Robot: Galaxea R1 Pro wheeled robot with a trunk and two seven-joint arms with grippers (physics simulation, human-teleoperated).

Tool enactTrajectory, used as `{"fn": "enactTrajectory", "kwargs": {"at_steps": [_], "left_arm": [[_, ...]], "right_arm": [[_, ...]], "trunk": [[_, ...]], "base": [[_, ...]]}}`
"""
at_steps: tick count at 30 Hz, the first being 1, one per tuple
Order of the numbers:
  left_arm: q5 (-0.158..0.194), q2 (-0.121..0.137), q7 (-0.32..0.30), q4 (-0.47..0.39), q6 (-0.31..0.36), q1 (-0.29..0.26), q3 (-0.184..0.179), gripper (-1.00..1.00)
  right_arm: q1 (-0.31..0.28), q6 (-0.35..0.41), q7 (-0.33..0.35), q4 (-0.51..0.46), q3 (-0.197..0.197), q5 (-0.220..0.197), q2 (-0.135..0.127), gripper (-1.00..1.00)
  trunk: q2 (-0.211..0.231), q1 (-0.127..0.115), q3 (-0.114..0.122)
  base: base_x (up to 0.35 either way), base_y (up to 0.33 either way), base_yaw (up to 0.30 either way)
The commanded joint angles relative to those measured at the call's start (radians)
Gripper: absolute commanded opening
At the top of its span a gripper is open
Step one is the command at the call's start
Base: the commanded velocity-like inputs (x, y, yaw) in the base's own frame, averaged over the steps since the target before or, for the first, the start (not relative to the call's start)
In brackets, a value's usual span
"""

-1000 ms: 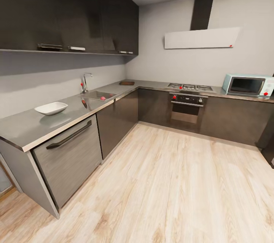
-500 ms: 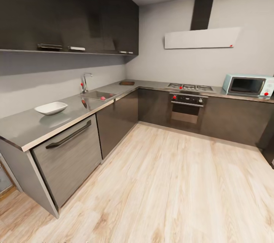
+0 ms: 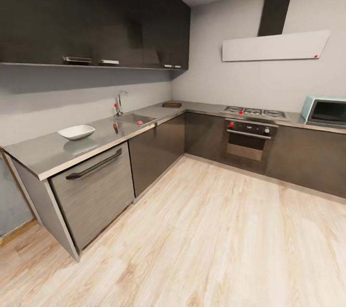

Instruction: In the kitchen, take the Vidalia onion out of the sink, dice it on the chopping board with the paring knife, put the diced onion into the bowl on the countertop, then place both the paring knife and the chopping board into the sink.

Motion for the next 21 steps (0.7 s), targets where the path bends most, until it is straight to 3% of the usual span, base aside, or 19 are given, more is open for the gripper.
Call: {"fn": "enactTrajectory", "kwargs": {"at_steps": [1, 21], "left_arm": [[0.001, 0.000, 0.000, 0.000, -0.002, 0.000, 0.001, 1.00], [0.001, -0.005, 0.003, 0.029, -0.002, 0.000, 0.002, 1.00]], "right_arm": [[-0.001, -0.003, 0.000, 0.001, 0.000, 0.000, 0.000, 1.00], [-0.001, -0.002, 0.000, 0.002, -0.001, 0.000, 0.000, 1.00]], "trunk": [[0.000, 0.000, -0.001], [0.000, 0.000, -0.001]], "base": [[0.000, -0.318, 0.252], [0.000, -0.319, 0.253]]}}
